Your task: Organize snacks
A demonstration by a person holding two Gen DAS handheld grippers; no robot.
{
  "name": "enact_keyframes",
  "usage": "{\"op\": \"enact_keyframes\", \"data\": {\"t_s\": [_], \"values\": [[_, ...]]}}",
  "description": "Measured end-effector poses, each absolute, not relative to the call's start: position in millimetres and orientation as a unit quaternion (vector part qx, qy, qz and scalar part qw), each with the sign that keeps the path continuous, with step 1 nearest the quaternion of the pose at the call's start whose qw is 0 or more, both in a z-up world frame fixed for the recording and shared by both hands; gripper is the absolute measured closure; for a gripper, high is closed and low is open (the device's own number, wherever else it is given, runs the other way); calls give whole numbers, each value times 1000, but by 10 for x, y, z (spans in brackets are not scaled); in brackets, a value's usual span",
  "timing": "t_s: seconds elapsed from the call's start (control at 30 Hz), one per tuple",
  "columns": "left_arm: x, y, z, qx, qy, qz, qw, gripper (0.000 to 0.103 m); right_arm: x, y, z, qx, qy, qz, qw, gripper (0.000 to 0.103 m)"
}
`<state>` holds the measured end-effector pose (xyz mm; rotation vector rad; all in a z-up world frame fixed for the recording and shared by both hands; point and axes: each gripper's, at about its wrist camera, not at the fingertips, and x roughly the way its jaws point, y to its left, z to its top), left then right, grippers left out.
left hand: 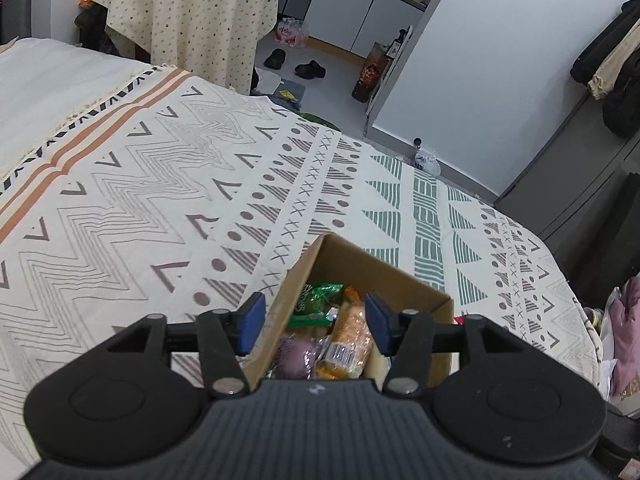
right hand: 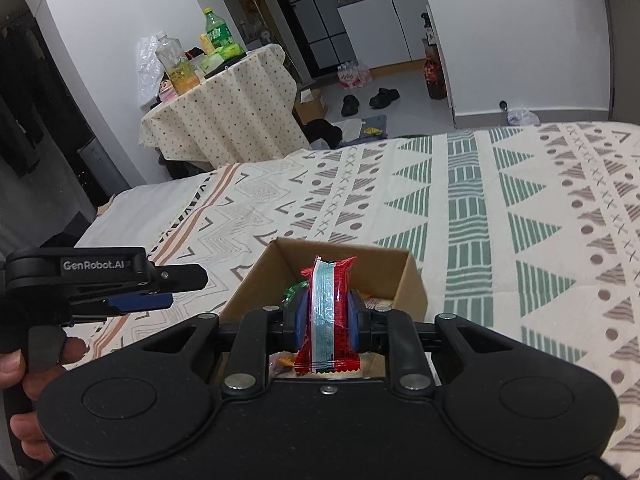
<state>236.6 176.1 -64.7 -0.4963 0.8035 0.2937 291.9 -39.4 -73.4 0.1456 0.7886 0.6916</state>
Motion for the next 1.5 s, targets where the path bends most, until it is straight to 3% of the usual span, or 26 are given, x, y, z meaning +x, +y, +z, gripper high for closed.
{"op": "enact_keyframes", "data": {"t_s": [0.23,0.67,0.97,1.37,1.43,1.5], "values": [[2226,1812,-613,-239,389,131,880,32,2752,-336,-703,81,386,319,862,82],[1950,1812,-519,-240,390,111,882,29,2541,-554,-705,113,397,274,868,75],[1791,1646,-412,-204,404,98,887,17,2313,-828,-642,141,394,252,873,70],[1546,1280,-235,-146,430,72,888,9,1958,-1187,-429,154,376,239,882,44],[1491,1216,-180,-138,431,68,889,6,1894,-1242,-380,156,371,237,884,30],[1441,1144,-117,-129,434,57,890,2,1833,-1299,-328,154,364,235,888,23]]}}
